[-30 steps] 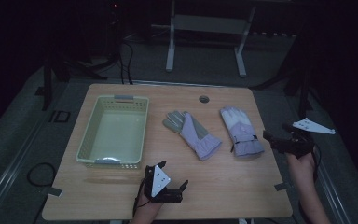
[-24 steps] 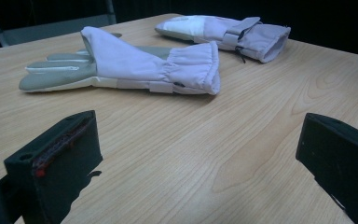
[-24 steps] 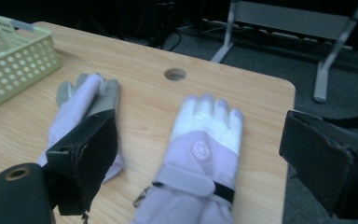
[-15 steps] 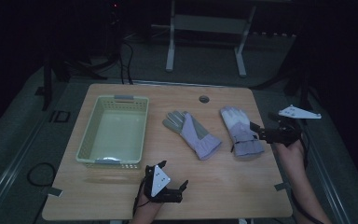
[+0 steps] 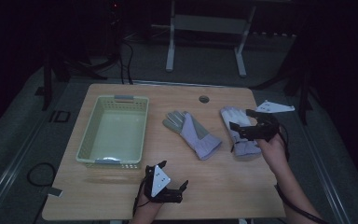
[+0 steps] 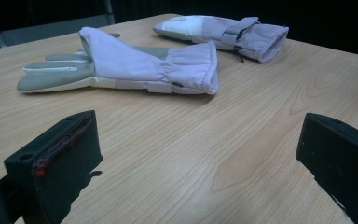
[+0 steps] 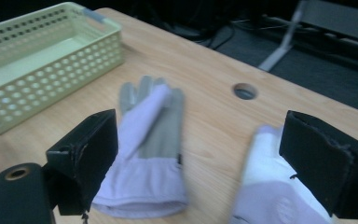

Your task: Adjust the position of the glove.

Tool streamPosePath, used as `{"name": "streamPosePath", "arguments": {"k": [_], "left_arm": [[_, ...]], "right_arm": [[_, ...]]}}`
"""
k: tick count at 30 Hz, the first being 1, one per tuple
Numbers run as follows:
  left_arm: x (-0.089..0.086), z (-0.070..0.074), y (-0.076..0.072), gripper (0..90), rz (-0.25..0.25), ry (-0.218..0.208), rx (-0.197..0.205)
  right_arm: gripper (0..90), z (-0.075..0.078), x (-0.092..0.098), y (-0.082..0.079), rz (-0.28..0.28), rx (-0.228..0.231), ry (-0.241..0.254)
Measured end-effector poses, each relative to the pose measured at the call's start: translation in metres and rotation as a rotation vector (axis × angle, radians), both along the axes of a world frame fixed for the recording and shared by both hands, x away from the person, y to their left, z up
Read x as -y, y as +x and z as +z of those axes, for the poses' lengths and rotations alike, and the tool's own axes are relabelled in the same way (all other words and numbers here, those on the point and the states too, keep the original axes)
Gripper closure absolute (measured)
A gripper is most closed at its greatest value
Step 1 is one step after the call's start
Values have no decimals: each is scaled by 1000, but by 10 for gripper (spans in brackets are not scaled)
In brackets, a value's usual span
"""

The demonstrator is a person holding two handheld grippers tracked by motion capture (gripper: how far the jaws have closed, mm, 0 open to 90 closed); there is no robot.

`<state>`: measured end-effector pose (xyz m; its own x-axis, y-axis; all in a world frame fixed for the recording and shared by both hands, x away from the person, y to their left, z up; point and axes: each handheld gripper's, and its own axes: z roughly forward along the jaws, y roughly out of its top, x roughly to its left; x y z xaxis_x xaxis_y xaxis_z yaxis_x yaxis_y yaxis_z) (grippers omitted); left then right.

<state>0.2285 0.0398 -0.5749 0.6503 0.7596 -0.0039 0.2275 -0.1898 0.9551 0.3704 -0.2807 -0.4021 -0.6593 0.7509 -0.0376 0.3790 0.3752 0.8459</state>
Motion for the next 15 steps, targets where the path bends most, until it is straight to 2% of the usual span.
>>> {"name": "streamPosePath", "arguments": {"k": [1, 4, 7, 10, 13, 14, 15], "left_arm": [[0, 0, 0, 1, -1, 0, 0], [0, 0, 0, 1, -2, -2, -1], [0, 0, 0, 1, -2, -2, 1], [0, 0, 0, 1, -4, -3, -2], [0, 0, 0, 1, -6, -6, -2], [0, 0, 0, 1, -7, -3, -2], [0, 0, 0, 1, -7, -3, -1]], "right_arm": [[115, -3, -8, 2, 22, -6, -7], [115, -7, -16, 5, 32, -8, -11], [114, -13, -26, 7, 66, 21, 7], [113, -15, -32, 9, 79, 29, 2], [105, -21, -45, 12, 98, 76, 10], [105, -21, -45, 12, 98, 76, 10], [106, -23, -47, 12, 99, 104, 20]]}}
